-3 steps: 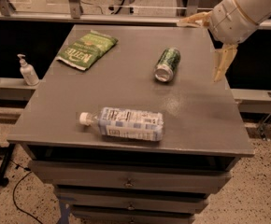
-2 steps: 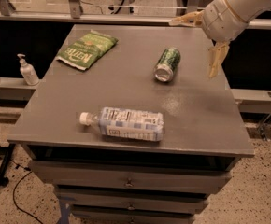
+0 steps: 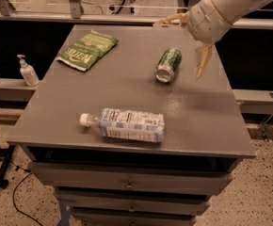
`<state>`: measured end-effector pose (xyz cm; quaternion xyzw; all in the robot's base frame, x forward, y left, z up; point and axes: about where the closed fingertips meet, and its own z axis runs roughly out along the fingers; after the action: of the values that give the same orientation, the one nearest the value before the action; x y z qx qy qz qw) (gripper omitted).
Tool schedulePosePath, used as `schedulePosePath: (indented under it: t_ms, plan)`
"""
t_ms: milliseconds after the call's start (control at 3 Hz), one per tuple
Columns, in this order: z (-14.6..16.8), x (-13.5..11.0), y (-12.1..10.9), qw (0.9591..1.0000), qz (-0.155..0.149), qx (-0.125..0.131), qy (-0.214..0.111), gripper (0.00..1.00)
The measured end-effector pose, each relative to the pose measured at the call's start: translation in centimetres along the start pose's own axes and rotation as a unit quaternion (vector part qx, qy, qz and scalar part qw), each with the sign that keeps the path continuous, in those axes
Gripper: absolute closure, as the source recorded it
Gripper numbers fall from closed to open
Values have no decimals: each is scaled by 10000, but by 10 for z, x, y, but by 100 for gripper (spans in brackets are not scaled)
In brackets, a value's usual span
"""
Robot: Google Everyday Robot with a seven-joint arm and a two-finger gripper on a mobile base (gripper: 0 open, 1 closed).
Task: Pick blue plastic bottle
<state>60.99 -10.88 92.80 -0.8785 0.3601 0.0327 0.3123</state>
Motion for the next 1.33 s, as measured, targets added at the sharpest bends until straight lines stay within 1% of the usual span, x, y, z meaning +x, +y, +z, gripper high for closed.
schedulePosePath:
  t_ms: [333, 667, 1000, 1333]
  plan:
    - [15, -21, -4, 9981, 135, -8, -596, 0]
    - [24, -41, -5, 9921, 436, -27, -1175, 0]
    - [25, -60, -7, 9874, 628, -114, -1448, 0]
    - [31, -76, -1, 9849, 982, -339, -1383, 0]
